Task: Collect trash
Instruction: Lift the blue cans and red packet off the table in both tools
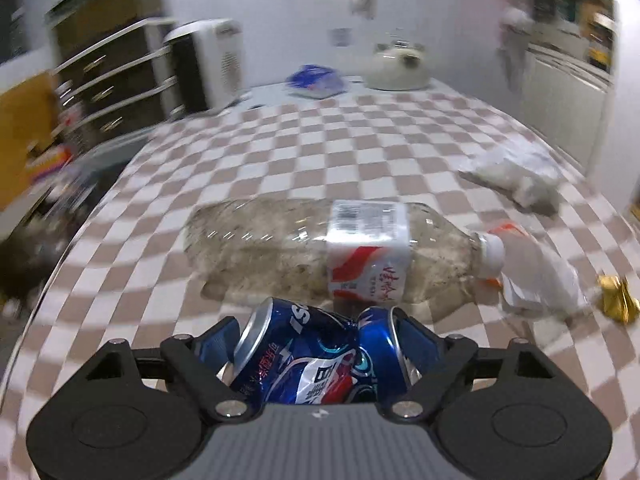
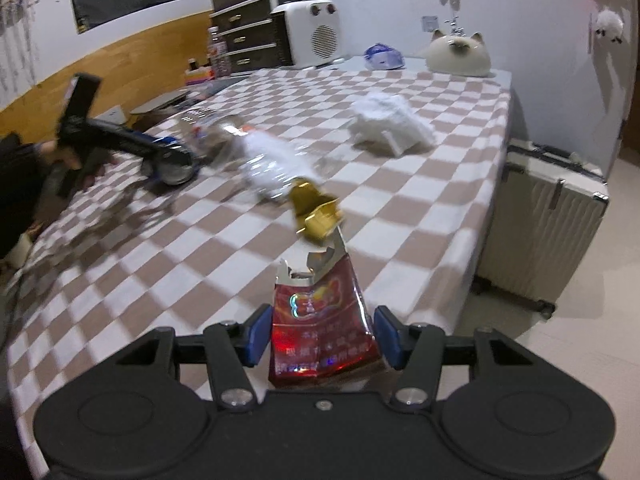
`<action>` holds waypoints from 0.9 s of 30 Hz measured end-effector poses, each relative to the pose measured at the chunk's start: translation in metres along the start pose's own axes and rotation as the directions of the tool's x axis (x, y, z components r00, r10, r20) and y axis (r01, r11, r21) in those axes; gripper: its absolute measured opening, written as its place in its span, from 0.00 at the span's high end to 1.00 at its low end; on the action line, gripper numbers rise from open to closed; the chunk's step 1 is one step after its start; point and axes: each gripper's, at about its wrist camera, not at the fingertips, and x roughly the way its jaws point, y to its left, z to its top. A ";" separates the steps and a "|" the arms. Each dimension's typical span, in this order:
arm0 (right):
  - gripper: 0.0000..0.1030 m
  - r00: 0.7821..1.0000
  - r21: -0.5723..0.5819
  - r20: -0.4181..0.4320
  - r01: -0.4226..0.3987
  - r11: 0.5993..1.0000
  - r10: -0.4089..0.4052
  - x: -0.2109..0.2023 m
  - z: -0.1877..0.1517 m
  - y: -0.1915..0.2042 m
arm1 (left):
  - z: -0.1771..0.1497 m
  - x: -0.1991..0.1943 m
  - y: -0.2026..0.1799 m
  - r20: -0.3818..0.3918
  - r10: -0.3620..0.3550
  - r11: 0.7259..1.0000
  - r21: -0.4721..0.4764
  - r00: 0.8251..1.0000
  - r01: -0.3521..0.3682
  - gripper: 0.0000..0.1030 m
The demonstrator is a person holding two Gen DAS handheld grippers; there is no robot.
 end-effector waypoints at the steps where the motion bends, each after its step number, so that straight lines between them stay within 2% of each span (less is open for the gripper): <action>1: 0.45 1.000 -0.003 0.000 -0.012 1.000 0.012 -0.002 -0.003 0.004 | -0.003 -0.003 -0.002 -0.006 0.025 0.999 -0.036 1.000 -0.025 0.16; 6: 0.42 1.000 -0.041 -0.005 -0.010 0.999 0.010 0.000 -0.010 0.017 | -0.018 -0.021 -0.020 0.012 0.049 0.998 -0.051 0.999 -0.048 0.17; 10: 0.32 1.000 -0.094 -0.018 0.011 0.996 -0.012 0.006 -0.012 0.027 | -0.031 -0.040 -0.035 0.033 0.048 0.997 -0.064 0.998 -0.045 0.18; 12: 0.32 0.999 -0.128 -0.026 0.035 0.991 -0.038 0.011 -0.013 0.032 | -0.035 -0.049 -0.041 0.048 0.045 0.997 -0.068 0.998 -0.042 0.19; 14: 0.34 0.997 -0.150 -0.029 0.066 0.986 -0.071 0.015 -0.014 0.035 | -0.040 -0.060 -0.047 0.063 0.041 0.997 -0.075 0.997 -0.036 0.19; 16: 0.45 0.997 -0.134 -0.022 0.064 0.989 -0.067 0.014 -0.014 0.034 | -0.045 -0.070 -0.053 0.075 0.042 0.996 -0.080 0.996 -0.036 0.19; 22: 0.47 0.997 -0.060 0.015 0.081 0.995 -0.080 0.008 -0.012 0.027 | -0.057 -0.103 -0.081 0.122 0.080 0.995 -0.073 0.989 -0.071 0.21; 27: 0.47 0.995 0.000 0.060 0.080 0.997 -0.080 -0.002 -0.009 0.022 | -0.065 -0.125 -0.099 0.152 0.077 0.995 -0.081 0.985 -0.065 0.21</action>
